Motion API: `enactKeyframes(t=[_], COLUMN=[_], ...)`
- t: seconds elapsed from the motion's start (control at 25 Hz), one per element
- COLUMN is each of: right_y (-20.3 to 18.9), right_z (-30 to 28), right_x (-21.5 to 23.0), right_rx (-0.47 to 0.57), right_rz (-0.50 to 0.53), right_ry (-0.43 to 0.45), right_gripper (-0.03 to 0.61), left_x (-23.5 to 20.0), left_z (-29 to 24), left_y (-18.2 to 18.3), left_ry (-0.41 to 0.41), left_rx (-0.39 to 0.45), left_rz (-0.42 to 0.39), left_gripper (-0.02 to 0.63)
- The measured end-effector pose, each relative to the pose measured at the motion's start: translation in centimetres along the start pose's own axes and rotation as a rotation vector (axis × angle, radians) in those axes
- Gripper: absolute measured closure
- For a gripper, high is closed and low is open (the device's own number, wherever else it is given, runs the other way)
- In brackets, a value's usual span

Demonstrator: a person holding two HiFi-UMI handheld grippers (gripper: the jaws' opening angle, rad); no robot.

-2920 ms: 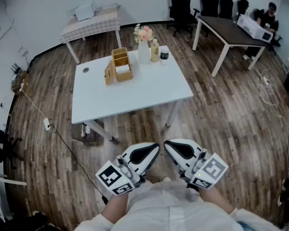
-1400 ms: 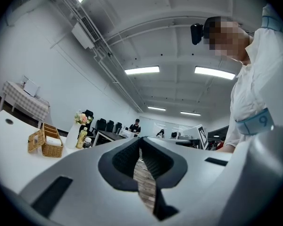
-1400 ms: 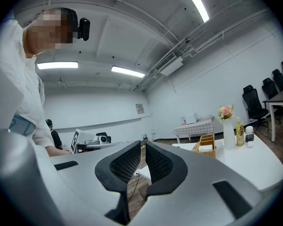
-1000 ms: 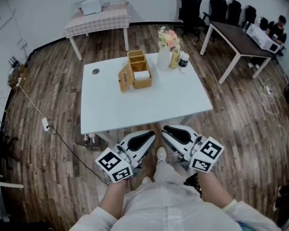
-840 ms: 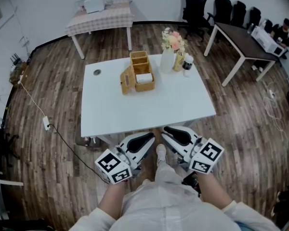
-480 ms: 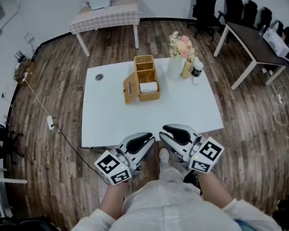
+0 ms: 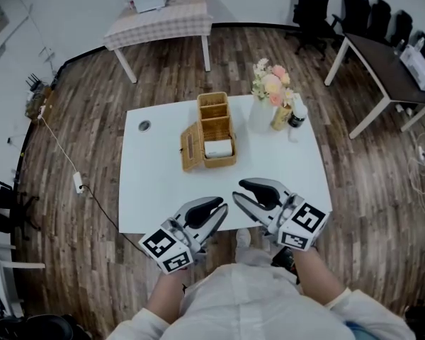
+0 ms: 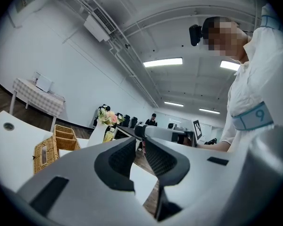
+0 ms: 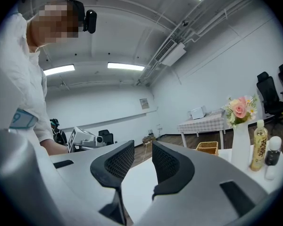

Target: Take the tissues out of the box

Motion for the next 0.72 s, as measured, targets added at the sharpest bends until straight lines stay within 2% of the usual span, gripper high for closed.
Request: enactKeyframes(t=[0.48,0.72], right_y=[0.1,-0.5], right_z=[-3.9,-7.2], right_x=[5.6,7.2], right_rx=[-0.087,-0.144], right_rz=[0.048,0.065], right_ry=[0.104,0.115], right_gripper=[0.428,0.426], left_x=[-4.8,-7.7], left_z=[-3.7,-3.3], left_y=[-0.3,-0.2], left_ry=[0.058,0.061], left_rx=[-0.059,-0.068], left_rz=[-0.007,0.011], left_gripper=[0.554,0.554])
Point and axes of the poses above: the fingertips, and each gripper's own axes: z backward along the fingers, x to its right, y out of its top, the point moved 4 cm from there along z, backward along the fingers, and after that the axes turned 8 degrees about -y, right-handed, at the moved point
